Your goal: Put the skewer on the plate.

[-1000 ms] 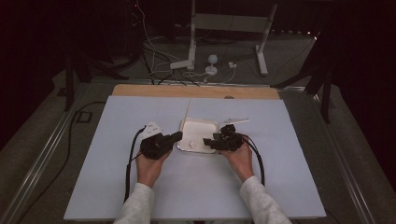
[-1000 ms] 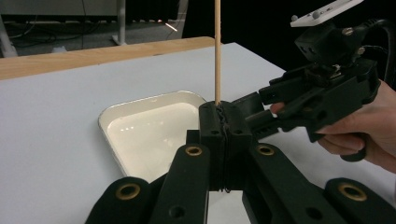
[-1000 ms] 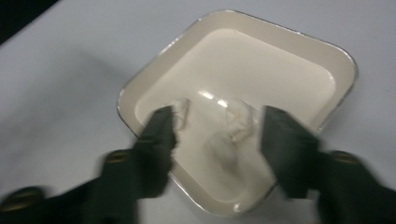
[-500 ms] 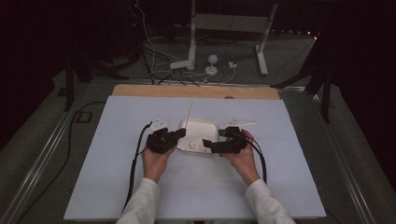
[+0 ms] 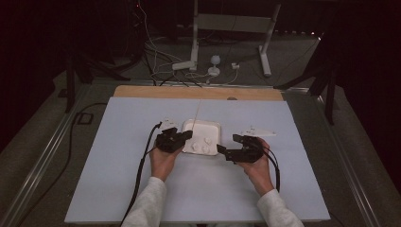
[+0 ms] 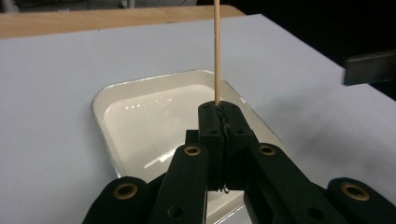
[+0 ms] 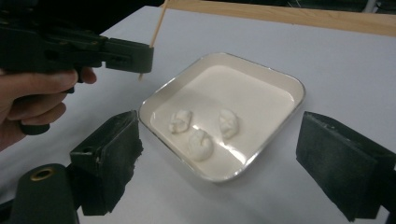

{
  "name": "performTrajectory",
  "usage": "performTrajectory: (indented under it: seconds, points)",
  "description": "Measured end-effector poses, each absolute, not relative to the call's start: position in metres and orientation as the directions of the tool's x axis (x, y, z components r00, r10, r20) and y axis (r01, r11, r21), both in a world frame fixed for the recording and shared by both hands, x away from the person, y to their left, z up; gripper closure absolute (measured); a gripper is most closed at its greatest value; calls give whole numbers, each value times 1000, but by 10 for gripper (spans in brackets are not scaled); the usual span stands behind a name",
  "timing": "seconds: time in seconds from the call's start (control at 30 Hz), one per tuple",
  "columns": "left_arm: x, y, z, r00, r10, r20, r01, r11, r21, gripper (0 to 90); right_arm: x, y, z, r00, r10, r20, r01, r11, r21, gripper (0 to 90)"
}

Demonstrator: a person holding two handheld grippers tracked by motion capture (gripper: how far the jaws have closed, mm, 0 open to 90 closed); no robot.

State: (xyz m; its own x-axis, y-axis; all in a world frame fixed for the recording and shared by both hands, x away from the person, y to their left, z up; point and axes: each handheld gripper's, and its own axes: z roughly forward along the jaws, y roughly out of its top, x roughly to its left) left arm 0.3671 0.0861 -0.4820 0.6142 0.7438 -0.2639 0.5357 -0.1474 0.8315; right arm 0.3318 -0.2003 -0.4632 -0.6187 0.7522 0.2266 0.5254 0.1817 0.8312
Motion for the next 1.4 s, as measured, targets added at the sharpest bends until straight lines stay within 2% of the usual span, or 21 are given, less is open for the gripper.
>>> performTrajectory:
  seconds: [0.77, 0.83, 0.93, 1.1, 1.27, 1.4]
  points:
    - [378, 74, -511, 546, 786, -290, 646, -174, 743, 876, 318, -215, -460, -603, 775, 190, 494, 175, 852, 143]
    - [378, 75, -512, 543, 788, -289, 648, -174, 742, 808, 317, -215, -460, -602, 776, 190, 494, 176, 851, 143]
    - [377, 79, -511, 535, 783, -317, 645, -135, 752, 614, 317, -215, -460, -603, 775, 188, 492, 176, 853, 142]
    - [374, 87, -502, 521, 770, -367, 641, -69, 765, 353, 317, -216, -460, -602, 775, 190, 495, 176, 851, 135]
    - [366, 94, -488, 535, 770, -347, 599, -56, 798, 196, 317, -217, -460, -604, 775, 188, 495, 179, 850, 128]
    - [359, 100, -478, 567, 752, -337, 571, -63, 819, 132, 316, -217, -460, -606, 773, 187, 494, 181, 850, 116]
